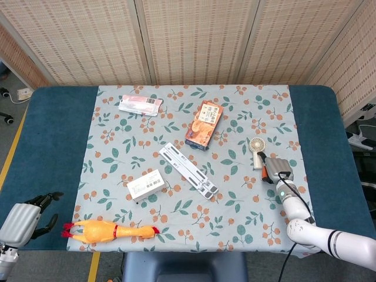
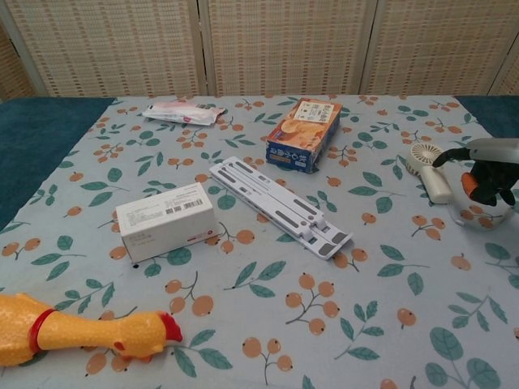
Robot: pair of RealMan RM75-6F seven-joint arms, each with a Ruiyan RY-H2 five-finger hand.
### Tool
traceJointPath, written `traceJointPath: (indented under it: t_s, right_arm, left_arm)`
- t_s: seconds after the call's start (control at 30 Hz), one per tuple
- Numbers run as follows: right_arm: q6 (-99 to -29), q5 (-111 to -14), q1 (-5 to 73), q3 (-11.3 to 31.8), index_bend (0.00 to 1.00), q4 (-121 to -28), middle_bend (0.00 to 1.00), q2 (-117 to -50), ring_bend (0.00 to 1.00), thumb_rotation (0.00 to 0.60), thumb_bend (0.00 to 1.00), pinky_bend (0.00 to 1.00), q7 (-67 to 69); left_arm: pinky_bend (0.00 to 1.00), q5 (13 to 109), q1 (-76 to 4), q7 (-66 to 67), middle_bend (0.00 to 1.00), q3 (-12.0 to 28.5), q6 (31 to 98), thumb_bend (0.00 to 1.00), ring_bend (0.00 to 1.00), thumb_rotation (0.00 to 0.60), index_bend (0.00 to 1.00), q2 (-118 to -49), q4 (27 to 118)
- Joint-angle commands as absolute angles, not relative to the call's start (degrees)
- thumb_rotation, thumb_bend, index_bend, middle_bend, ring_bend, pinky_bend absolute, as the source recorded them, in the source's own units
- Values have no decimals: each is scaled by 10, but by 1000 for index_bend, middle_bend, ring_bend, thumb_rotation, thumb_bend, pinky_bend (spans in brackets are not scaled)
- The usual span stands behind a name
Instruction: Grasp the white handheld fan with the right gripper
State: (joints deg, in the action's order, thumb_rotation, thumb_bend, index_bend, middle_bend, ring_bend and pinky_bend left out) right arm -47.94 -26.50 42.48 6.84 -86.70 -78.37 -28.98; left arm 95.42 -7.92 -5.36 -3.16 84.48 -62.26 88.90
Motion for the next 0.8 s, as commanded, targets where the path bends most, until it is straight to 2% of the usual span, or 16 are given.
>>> traceJointPath:
  t_s: [0.03, 0.8]
  right_arm:
    - [-478, -270, 425, 68, 85, -861, 765, -786, 614, 600, 820, 644, -281]
    - [-468, -275, 430, 52, 85, -838, 765, -794, 614, 600, 820, 644, -256]
  left_arm:
    - [592, 955, -79, -54, 336, -32, 847, 427, 376, 600, 241, -622, 889]
    - [592, 954, -79, -54, 336, -31, 844, 425, 377, 600, 242, -621, 891]
